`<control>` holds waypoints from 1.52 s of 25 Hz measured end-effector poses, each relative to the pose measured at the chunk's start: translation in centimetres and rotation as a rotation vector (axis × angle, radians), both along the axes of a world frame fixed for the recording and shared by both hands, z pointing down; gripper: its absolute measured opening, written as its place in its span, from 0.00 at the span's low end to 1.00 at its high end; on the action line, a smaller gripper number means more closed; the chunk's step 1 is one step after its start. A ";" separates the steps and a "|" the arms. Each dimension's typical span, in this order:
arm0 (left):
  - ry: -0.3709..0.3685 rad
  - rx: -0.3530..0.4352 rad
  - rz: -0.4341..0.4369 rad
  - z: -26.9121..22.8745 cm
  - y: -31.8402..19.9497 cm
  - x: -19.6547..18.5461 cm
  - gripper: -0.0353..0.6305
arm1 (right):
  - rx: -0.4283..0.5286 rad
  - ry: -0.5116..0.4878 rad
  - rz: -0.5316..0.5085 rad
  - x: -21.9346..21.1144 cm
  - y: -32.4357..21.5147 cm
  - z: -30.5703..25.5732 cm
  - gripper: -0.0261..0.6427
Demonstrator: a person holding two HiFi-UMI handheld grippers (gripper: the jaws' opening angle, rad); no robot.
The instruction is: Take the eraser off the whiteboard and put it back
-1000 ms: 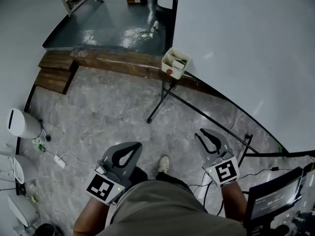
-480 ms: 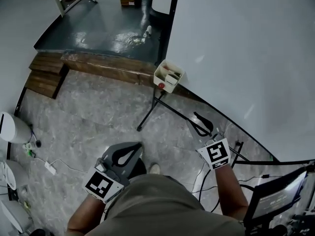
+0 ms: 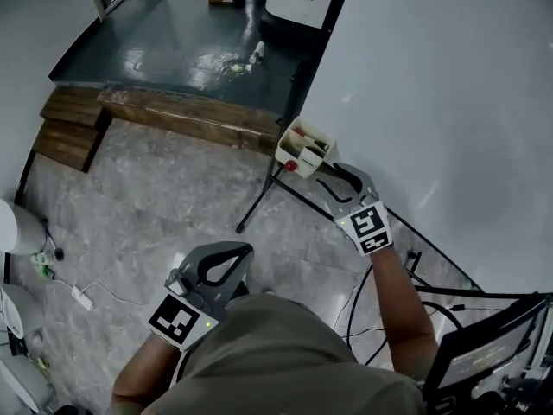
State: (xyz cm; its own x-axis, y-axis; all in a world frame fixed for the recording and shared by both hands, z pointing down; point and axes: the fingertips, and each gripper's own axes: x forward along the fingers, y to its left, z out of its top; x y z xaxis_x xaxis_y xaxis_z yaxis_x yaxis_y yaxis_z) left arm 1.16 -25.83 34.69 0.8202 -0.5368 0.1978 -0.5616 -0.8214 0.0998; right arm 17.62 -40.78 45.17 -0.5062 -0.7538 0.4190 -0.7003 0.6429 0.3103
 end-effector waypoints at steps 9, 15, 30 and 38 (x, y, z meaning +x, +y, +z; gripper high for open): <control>0.002 -0.012 0.006 0.7 -3.0 -1.7 0.06 | -0.044 0.036 0.009 -1.0 -5.2 3.5 0.34; 0.002 -0.024 0.012 1.3 -4.4 -2.5 0.06 | -0.085 0.056 -0.007 -1.4 -6.7 5.4 0.34; 0.013 -0.031 -0.006 1.6 -5.5 -4.0 0.06 | -0.089 0.053 -0.030 -2.2 -6.6 5.0 0.29; 0.008 -0.017 -0.003 1.6 -4.7 -3.7 0.06 | -0.064 0.042 -0.029 -2.0 -6.3 2.8 0.29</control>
